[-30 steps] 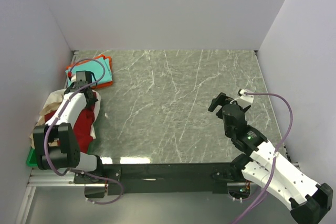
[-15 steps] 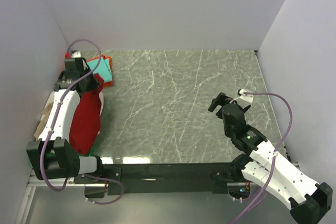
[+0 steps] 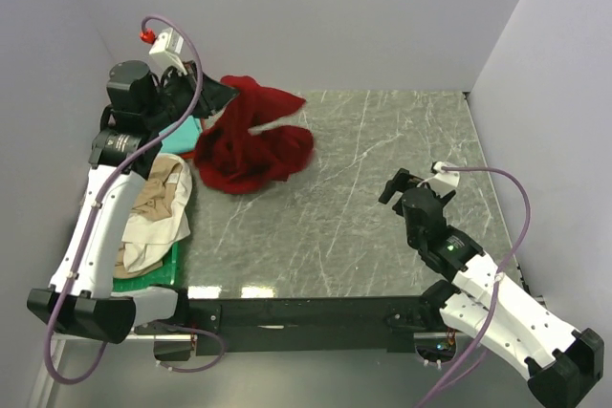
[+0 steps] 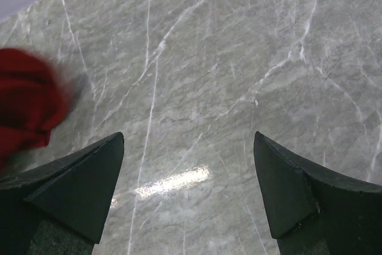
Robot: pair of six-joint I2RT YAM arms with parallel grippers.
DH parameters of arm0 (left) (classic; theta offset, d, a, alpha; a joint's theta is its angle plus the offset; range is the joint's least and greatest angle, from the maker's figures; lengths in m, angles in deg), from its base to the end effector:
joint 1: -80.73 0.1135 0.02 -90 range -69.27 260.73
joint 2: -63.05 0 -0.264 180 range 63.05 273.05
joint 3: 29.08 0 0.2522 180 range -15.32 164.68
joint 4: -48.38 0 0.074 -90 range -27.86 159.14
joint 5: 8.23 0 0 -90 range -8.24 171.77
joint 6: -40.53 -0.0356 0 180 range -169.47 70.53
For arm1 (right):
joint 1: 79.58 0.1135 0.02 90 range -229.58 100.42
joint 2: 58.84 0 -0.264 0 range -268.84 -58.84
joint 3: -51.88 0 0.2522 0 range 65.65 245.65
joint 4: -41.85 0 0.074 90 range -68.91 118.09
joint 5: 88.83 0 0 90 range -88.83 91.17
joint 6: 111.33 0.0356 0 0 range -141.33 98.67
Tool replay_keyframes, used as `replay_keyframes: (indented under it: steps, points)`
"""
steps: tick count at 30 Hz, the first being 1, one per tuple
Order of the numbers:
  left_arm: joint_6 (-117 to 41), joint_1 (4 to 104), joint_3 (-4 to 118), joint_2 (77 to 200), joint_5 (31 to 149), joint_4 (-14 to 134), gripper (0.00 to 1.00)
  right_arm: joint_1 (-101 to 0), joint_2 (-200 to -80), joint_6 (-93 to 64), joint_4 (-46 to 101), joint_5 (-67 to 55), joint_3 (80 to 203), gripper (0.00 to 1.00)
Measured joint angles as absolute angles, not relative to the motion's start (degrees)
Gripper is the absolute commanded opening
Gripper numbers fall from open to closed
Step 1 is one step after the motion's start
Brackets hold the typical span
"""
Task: Fold and stack the t-shirts
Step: Grab the tshirt from the pile, then move the tshirt to the center of the board
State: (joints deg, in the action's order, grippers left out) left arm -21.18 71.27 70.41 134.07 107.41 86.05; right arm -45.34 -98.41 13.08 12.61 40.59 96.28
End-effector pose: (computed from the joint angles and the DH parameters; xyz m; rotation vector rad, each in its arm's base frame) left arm 0.2545 -0.0580 0.4664 0.0484 1.7947 -0.8648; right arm 0.1452 0.0715 0.2610 0.4296 1.8484 0.1248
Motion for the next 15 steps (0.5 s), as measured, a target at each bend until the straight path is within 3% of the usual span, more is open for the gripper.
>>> replay_keyframes:
  steps: [11, 12, 13, 15]
  points:
    - [-13.79, 62.92, 70.83, 136.91, 128.20, 71.10, 0.13, -45.37, -99.59, 13.08, 12.72, 40.55, 96.28, 0.95]
    - [-13.57, 62.23, 70.26, 137.94, 128.05, 70.64, 0.17, -45.37, -99.63, 13.08, 12.72, 40.55, 96.28, 0.95]
    - [-13.40, 61.83, 69.19, 138.62, 127.22, 70.33, 0.38, -45.37, -99.68, 13.08, 12.72, 40.53, 96.28, 0.95]
    - [-13.44, 61.46, 65.76, 139.17, 122.21, 71.47, 0.59, -45.37, -99.81, 13.08, 12.72, 40.51, 96.28, 0.95]
